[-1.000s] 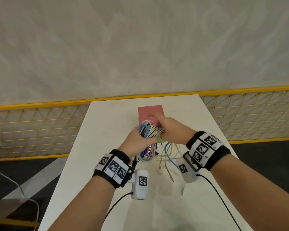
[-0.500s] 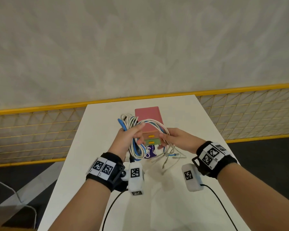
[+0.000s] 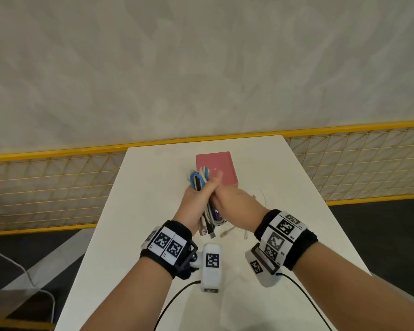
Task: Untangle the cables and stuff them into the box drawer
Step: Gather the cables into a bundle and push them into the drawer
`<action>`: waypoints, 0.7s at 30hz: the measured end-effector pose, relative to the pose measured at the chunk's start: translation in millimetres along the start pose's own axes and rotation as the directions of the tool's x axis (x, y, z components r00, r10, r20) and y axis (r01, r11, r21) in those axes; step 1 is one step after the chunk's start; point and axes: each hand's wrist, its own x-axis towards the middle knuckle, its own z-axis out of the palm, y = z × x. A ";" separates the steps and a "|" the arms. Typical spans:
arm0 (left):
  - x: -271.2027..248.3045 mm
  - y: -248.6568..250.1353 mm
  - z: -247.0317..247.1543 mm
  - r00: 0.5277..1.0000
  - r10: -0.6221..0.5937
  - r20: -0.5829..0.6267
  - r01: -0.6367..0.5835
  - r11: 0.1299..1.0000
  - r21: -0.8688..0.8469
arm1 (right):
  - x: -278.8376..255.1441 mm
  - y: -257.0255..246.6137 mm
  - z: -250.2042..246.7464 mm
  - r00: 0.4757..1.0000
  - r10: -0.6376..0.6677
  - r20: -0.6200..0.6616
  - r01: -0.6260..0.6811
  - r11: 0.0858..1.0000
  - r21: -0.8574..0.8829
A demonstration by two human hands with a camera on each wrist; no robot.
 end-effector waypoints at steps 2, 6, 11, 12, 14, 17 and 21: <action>1.4 0.3 -1.8 0.992 0.016 -0.127 -0.022 0.999 -0.047 | -3.5 -0.5 1.4 0.997 -0.045 -0.061 0.055 0.984 0.167; 5.0 12.3 -8.8 0.961 0.103 -0.255 -0.132 0.986 -0.099 | -15.8 -0.9 4.4 0.988 -0.070 -0.140 0.119 0.917 0.381; 10.7 24.9 -23.1 0.929 0.115 -0.352 -0.184 0.968 -0.170 | -23.3 24.1 22.1 0.997 0.009 -0.075 0.021 0.917 0.399; 9.9 25.7 -24.1 0.928 0.123 -0.352 -0.193 0.966 -0.170 | -23.0 30.6 23.7 0.999 0.038 -0.019 -0.028 0.931 0.363; 6.5 25.9 -24.7 0.924 0.154 -0.350 -0.221 0.962 -0.161 | -20.3 37.1 22.4 0.997 0.046 0.061 -0.059 0.972 0.226; 3.8 26.0 -22.7 0.914 0.236 -0.331 -0.271 0.961 -0.063 | -11.1 25.1 16.4 0.998 0.066 0.000 -0.061 0.927 0.370; 0.7 30.9 -17.1 0.907 0.301 -0.295 -0.319 0.948 -0.014 | -1.0 6.6 25.1 0.996 0.040 -0.079 0.022 0.755 0.655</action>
